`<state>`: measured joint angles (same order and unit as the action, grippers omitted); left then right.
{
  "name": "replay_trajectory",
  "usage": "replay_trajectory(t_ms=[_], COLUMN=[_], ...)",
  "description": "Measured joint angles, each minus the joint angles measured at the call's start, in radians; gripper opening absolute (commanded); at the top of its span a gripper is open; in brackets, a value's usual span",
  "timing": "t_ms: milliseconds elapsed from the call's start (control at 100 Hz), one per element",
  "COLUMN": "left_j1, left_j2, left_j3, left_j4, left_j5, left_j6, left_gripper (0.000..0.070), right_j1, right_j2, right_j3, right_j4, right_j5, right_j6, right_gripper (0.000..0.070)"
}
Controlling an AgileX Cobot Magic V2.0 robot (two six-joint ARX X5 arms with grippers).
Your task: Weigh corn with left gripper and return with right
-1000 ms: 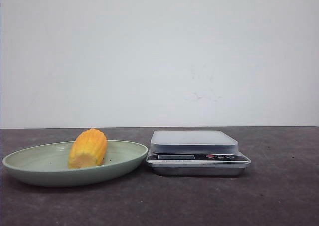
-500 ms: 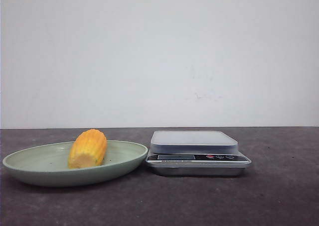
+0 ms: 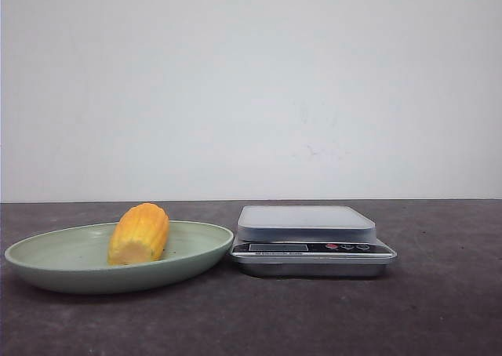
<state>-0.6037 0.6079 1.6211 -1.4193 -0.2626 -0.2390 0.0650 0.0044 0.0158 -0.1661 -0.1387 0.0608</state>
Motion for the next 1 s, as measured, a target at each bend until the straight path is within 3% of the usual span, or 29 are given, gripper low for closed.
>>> replay_trajectory(t_ms=[820, 930, 1000], left_j1=[0.0, 0.0, 0.0], left_j2=[0.0, 0.0, -0.009], left_j3=[0.0, -0.008, -0.057], left_j4=[0.0, 0.005, 0.087], left_j5=[0.0, 0.0, 0.002], left_j6=[0.0, 0.029, 0.06], left_gripper=[0.0016, 0.0016, 0.0016], right_j1=[0.0, 0.0, 0.0], right_j2=[0.0, 0.0, 0.0], right_j3=[0.0, 0.0, 0.0], right_j4=[0.0, 0.0, 0.0], right_j5=[0.0, 0.0, 0.0], right_j6=[0.0, 0.0, 0.0], right_gripper=[0.0015, 0.0015, 0.0015])
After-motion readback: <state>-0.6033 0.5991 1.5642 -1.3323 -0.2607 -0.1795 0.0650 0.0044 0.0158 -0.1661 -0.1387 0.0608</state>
